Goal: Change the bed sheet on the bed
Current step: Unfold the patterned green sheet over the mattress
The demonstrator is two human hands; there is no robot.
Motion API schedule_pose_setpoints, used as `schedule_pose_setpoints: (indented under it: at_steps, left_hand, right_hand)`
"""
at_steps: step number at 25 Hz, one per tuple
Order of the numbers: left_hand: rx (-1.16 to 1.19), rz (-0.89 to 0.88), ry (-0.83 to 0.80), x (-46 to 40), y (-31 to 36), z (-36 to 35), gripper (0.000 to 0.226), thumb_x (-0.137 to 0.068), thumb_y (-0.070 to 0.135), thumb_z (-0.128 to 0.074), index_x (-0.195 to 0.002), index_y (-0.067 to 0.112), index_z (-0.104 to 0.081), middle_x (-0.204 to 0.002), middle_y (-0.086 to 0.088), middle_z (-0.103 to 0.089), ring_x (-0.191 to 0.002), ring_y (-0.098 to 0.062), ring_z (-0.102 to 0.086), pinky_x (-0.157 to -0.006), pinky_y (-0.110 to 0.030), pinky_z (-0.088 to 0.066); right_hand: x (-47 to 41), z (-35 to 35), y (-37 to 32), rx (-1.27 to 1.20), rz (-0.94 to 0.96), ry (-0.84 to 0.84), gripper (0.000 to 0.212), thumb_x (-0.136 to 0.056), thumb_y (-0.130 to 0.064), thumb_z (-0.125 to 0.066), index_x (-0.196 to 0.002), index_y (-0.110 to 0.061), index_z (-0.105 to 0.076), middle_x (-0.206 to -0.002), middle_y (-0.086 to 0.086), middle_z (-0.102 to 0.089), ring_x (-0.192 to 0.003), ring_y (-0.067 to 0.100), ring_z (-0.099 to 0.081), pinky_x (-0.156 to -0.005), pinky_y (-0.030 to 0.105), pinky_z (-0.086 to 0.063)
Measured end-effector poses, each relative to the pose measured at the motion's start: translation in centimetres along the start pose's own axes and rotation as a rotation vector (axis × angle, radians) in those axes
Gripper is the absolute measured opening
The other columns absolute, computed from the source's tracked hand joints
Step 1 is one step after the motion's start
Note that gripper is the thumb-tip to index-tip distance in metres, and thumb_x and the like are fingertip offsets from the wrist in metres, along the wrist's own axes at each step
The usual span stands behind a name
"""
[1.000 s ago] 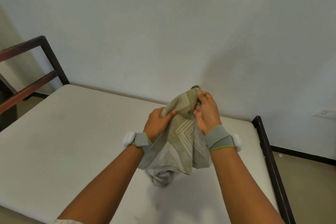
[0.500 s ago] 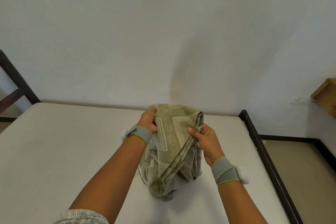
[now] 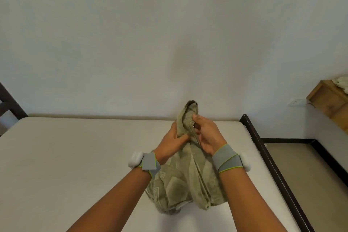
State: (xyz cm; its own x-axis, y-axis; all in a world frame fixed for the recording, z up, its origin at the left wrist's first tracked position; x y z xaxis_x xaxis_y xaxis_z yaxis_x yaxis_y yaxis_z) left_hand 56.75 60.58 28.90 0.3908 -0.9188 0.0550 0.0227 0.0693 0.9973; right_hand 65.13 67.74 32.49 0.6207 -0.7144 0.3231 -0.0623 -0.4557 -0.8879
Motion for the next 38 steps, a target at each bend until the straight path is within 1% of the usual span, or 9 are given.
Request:
schedule_pose_setpoints:
  at_steps: [5, 11, 14, 17, 22, 26, 31, 35, 38]
  left_hand:
    - [-0.129, -0.036, 0.180, -0.7, 0.7, 2.3, 0.029, -0.085, 0.012, -0.039, -0.086, 0.012, -0.068, -0.090, -0.009, -0.069, -0.088, -0.030, -0.063, -0.080, -0.041, -0.048]
    - [0.114, 0.028, 0.224, -0.6, 1.3, 2.1, 0.031, -0.089, -0.003, -0.033, -0.093, -0.007, -0.064, -0.089, -0.021, -0.067, -0.081, -0.032, -0.063, -0.070, -0.035, -0.054]
    - [0.370, 0.148, 0.310, -1.1, 1.7, 2.5, 0.033, -0.090, -0.007, -0.032, -0.086, 0.001, -0.064, -0.080, -0.016, -0.065, -0.073, -0.029, -0.061, -0.058, -0.028, -0.055]
    - [0.394, 0.132, 0.105, -0.9, 3.1, 0.7, 0.023, -0.099, 0.013, -0.044, -0.111, -0.001, -0.058, -0.089, -0.004, -0.066, -0.075, -0.013, -0.065, -0.062, -0.021, -0.055]
    - [-0.074, 0.064, -0.337, 2.1, 2.2, -1.8, 0.076, -0.081, 0.020, -0.075, -0.142, 0.027, -0.031, -0.133, 0.006, -0.054, -0.119, -0.011, -0.057, -0.096, -0.026, -0.049]
    - [-0.053, 0.111, -0.252, 2.0, 0.8, 1.3, 0.054, -0.077, 0.021, -0.067, -0.129, 0.010, -0.055, -0.120, -0.014, -0.064, -0.103, -0.027, -0.065, -0.087, -0.037, -0.054]
    - [-0.006, 0.158, -0.069, 1.3, 0.8, 3.7, 0.034, -0.099, 0.026, -0.048, -0.088, 0.003, -0.071, -0.085, -0.015, -0.070, -0.075, -0.029, -0.063, -0.066, -0.032, -0.054]
    - [0.162, 0.247, -0.013, 1.0, 1.4, 3.6, 0.036, -0.101, 0.032, -0.041, -0.098, 0.011, -0.070, -0.089, -0.005, -0.073, -0.076, -0.018, -0.068, -0.070, -0.032, -0.057]
    - [0.198, 0.253, 0.031, -0.1, 2.7, 3.1, 0.032, -0.100, 0.030, -0.043, -0.094, 0.012, -0.069, -0.081, -0.002, -0.073, -0.068, -0.014, -0.067, -0.064, -0.029, -0.056]
  right_hand:
    - [0.7, 0.4, 0.6, 0.167, 0.070, -0.084, 0.024, -0.093, -0.012, -0.057, -0.116, -0.007, -0.060, -0.107, 0.007, -0.070, -0.096, 0.017, -0.066, -0.082, 0.032, -0.054]
    - [2.1, -0.4, 1.9, 0.488, 0.167, -0.135, 0.049, -0.075, -0.032, -0.079, -0.117, -0.018, -0.057, -0.111, 0.000, -0.066, -0.100, 0.012, -0.064, -0.083, 0.022, -0.055]
    - [2.0, 0.3, 3.6, 0.734, 0.157, -0.088, 0.042, -0.076, -0.037, -0.072, -0.111, -0.023, -0.054, -0.107, 0.003, -0.064, -0.095, 0.020, -0.065, -0.086, 0.043, -0.055]
    - [1.6, 1.9, 2.5, 0.389, 0.187, 0.082, 0.017, -0.092, -0.014, -0.056, -0.107, -0.013, -0.063, -0.102, 0.010, -0.071, -0.093, 0.029, -0.069, -0.087, 0.051, -0.054]
    - [1.5, 3.6, 1.0, -0.112, 0.164, 0.134, 0.020, -0.098, -0.003, -0.045, -0.109, -0.008, -0.061, -0.100, 0.007, -0.070, -0.089, 0.024, -0.067, -0.081, 0.038, -0.056]
    - [1.2, 5.3, 0.9, -0.144, 0.140, 0.200, 0.016, -0.100, -0.006, -0.043, -0.106, -0.009, -0.057, -0.103, 0.011, -0.065, -0.086, 0.022, -0.064, -0.080, 0.036, -0.055]
    - [1.5, 6.6, 0.0, 0.052, 0.150, 0.202, 0.019, -0.101, -0.014, -0.043, -0.115, -0.009, -0.054, -0.099, 0.007, -0.062, -0.082, 0.018, -0.062, -0.070, 0.030, -0.052]
    - [1.3, 8.7, 0.1, 0.227, 0.129, 0.248, 0.030, -0.099, -0.018, -0.048, -0.127, -0.007, -0.051, -0.117, 0.011, -0.059, -0.102, 0.026, -0.059, -0.088, 0.036, -0.049]
    - [1.8, 10.1, -0.5, 0.690, 0.184, 0.449, 0.038, -0.089, -0.020, -0.061, -0.124, -0.015, -0.047, -0.124, 0.010, -0.045, -0.118, 0.030, -0.045, -0.098, 0.043, -0.043]
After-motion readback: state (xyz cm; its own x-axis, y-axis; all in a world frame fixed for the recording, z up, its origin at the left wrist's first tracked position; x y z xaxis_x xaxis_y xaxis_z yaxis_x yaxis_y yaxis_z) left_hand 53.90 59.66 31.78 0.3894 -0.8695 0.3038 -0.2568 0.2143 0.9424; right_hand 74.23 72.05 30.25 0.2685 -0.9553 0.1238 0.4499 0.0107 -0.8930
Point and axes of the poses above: each hand's wrist, its own x-axis away from the middle knuckle, its own z-axis out of the back of the hand, y = z × x, the point moved 7 cm from there along -x, towards the middle knuckle
